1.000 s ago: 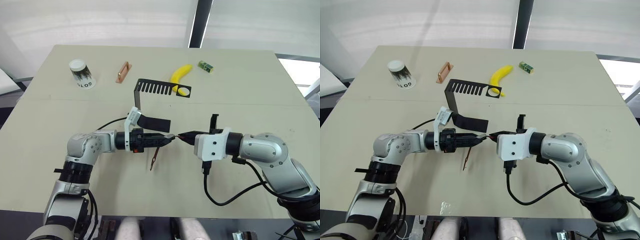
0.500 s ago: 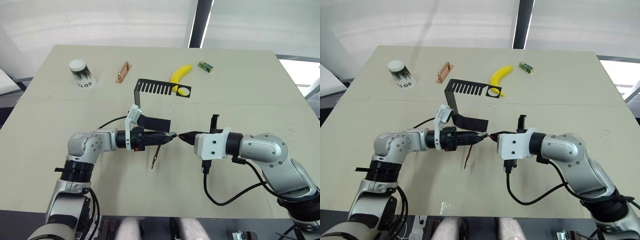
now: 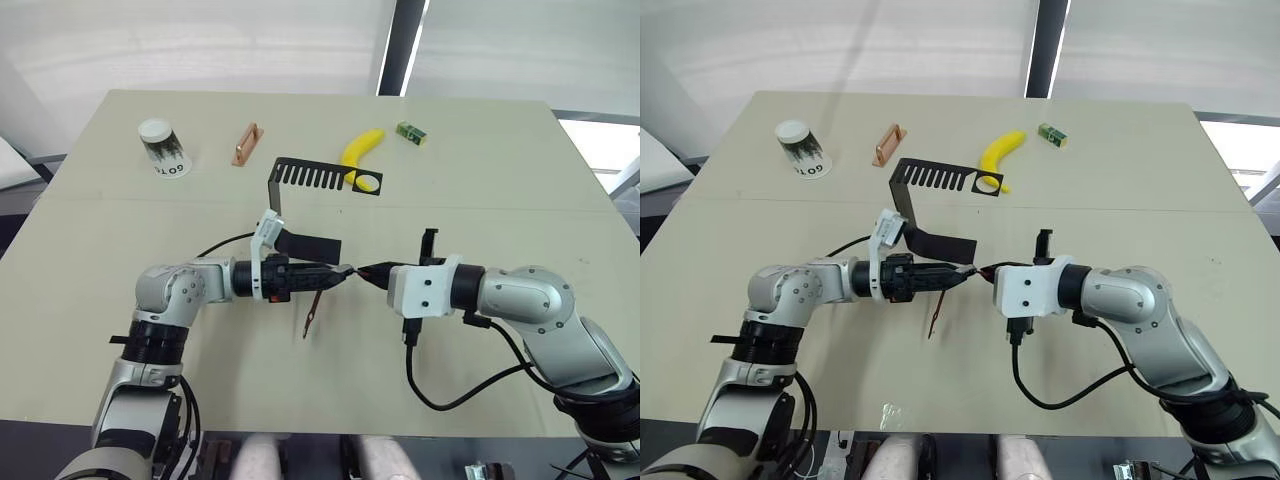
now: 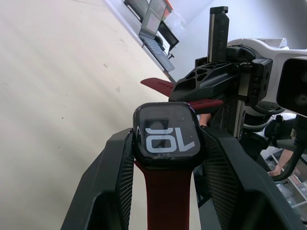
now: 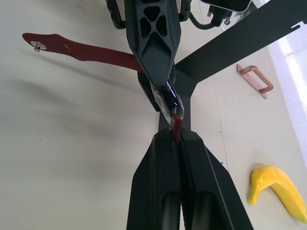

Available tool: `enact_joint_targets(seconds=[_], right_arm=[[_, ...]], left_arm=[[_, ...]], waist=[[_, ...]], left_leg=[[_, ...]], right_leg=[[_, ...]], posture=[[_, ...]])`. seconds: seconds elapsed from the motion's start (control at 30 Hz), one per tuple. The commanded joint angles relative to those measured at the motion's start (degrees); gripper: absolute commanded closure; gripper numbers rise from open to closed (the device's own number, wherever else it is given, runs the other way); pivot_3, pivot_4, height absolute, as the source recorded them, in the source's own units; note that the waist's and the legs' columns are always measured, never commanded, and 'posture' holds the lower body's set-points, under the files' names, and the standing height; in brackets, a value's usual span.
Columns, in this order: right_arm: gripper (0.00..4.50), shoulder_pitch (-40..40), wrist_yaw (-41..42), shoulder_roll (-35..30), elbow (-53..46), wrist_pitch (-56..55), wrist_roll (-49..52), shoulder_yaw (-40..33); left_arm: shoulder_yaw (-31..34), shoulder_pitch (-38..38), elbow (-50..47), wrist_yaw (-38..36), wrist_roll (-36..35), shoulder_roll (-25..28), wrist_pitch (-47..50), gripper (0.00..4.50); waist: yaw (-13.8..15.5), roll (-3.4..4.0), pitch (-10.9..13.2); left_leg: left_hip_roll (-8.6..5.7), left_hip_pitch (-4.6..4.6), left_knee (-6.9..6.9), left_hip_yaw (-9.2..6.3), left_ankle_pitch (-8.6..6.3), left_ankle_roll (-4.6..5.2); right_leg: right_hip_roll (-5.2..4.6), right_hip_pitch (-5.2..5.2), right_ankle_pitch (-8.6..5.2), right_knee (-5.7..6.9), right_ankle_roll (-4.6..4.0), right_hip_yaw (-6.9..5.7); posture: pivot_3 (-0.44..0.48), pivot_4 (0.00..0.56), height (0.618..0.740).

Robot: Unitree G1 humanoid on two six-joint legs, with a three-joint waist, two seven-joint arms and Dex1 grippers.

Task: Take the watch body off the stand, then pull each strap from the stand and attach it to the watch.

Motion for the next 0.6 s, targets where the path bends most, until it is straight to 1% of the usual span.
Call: enact_joint_targets(seconds=[0.03, 0.6], right_arm=[[4.5, -1.01, -0.24, 0.34, -2.55, 0.17, -0.55, -0.03], [4.5, -2.5, 0.41, 0.6, -1.96, 0.77, -2.68, 1.34]], left_arm=[[0.77, -0.56, -2.56, 0.49, -1.4, -0.68, 0.25, 2.86], [1.22, -0.57, -5.19, 3.18, -2.0, -2.81, 1.92, 2.86]], waist=[[-0.01, 0.0, 0.0], [-0.02, 0.0, 0.0]], left_leg=[[0.0, 0.0, 0.0, 0.0, 0.0, 0.0], [0.0, 0.0, 0.01, 0.0, 0.0, 0.0]], right_leg=[[0.0, 0.0, 0.0, 0.0, 0.0, 0.0], [0.0, 0.0, 0.0, 0.01, 0.0, 0.0]], posture=[[0.0, 0.15, 0.74], [0.0, 0.15, 0.74]])
